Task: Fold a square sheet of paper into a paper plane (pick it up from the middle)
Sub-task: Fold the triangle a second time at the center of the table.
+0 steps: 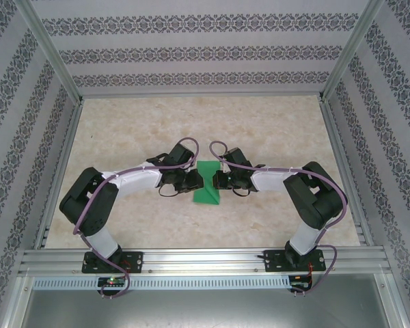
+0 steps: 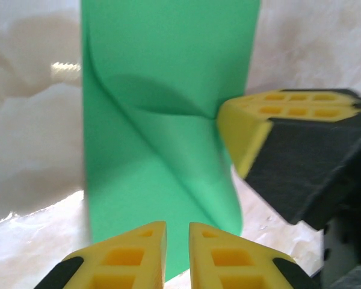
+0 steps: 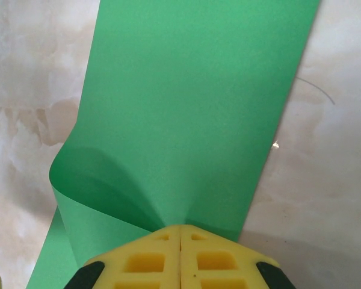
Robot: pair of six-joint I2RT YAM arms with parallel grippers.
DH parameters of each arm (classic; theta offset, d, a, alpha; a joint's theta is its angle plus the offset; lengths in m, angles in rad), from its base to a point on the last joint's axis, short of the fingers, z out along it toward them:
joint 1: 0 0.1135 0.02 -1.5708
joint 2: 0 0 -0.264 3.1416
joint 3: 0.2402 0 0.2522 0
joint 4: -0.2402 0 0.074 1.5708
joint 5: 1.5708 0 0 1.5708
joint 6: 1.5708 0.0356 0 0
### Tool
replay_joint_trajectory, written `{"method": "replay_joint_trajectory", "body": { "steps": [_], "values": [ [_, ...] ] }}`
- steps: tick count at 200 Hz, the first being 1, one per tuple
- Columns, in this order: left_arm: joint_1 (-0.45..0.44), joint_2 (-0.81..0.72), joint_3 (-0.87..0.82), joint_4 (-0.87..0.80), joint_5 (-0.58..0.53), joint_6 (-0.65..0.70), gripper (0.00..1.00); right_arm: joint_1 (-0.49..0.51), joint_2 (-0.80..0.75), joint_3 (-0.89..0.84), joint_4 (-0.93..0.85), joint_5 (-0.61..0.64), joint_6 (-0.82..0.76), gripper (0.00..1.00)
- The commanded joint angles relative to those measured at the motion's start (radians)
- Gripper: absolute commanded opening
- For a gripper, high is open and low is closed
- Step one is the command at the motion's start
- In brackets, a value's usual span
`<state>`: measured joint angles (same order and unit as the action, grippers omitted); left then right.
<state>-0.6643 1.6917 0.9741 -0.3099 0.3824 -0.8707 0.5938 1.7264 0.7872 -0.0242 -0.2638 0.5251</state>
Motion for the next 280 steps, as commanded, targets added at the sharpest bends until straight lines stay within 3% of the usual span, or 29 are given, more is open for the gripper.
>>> {"method": "replay_joint_trajectory", "body": {
  "steps": [1, 71, 223, 280],
  "values": [
    [-0.011, 0.001, 0.028, 0.092, -0.001, -0.048, 0.19, 0.007, 0.025, -0.013, 0.002, 0.023, 0.006, 0.06],
    [0.0, 0.08, 0.057, 0.218, 0.037, -0.122, 0.22, 0.014, 0.033, -0.017, 0.013, 0.02, 0.01, 0.07],
    [0.0, 0.169, 0.036, 0.052, -0.039, -0.065, 0.2, 0.023, 0.026, -0.008, 0.017, 0.013, 0.018, 0.1],
    [-0.001, 0.193, 0.003, 0.103, -0.024, -0.073, 0.2, 0.024, 0.035, 0.014, 0.004, 0.02, 0.024, 0.1]
  ]
}}
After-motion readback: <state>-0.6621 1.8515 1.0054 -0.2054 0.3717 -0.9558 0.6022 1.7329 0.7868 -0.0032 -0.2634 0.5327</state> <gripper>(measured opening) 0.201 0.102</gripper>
